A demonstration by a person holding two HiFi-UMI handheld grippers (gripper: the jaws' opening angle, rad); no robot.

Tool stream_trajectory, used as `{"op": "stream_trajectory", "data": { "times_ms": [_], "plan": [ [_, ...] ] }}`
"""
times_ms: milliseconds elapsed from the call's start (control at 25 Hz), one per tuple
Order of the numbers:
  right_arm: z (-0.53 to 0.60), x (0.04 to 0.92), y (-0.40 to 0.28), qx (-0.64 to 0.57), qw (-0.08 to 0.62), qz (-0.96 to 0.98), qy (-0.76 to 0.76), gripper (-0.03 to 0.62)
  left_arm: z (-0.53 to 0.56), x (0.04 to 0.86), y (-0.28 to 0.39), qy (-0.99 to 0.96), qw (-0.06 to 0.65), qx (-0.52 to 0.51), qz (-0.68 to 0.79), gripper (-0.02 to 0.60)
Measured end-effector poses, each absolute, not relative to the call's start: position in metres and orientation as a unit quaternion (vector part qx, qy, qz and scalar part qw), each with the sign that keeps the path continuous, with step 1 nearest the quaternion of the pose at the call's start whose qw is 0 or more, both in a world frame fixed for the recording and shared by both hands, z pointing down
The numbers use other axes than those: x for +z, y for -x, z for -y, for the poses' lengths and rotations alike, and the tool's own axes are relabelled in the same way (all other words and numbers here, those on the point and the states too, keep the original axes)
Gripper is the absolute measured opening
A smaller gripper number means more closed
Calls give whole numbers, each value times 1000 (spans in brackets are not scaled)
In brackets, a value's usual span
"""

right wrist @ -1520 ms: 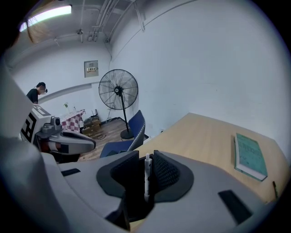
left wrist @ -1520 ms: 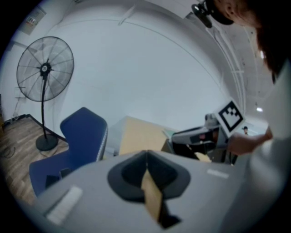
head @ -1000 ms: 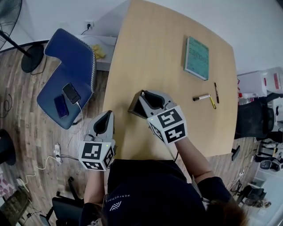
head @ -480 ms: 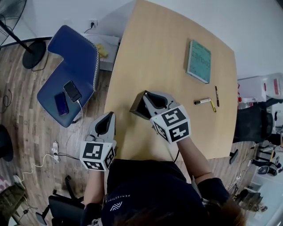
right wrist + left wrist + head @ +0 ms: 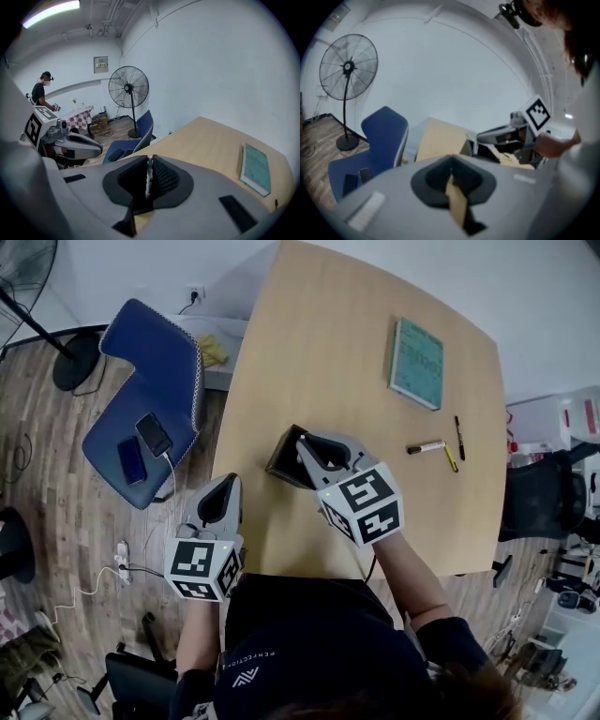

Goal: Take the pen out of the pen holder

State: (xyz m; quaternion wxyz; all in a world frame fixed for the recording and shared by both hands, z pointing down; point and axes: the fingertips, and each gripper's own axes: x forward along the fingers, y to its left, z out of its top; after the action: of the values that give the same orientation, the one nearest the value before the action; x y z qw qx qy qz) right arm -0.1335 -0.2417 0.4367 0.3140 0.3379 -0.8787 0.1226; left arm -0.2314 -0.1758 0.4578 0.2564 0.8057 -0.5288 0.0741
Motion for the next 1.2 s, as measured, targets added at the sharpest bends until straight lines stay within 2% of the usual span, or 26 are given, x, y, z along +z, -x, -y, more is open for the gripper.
{"op": "stream_trajectory", "data": {
  "times_ms": [920, 1200],
  "plan": [
    [190, 321, 78, 74, 135, 936, -317, 32, 129, 387, 164, -797, 178, 59, 574, 6],
    [177, 306, 48, 61, 114, 933, -335, 32, 124, 382, 147, -805, 167, 67, 565, 6]
  ]
}}
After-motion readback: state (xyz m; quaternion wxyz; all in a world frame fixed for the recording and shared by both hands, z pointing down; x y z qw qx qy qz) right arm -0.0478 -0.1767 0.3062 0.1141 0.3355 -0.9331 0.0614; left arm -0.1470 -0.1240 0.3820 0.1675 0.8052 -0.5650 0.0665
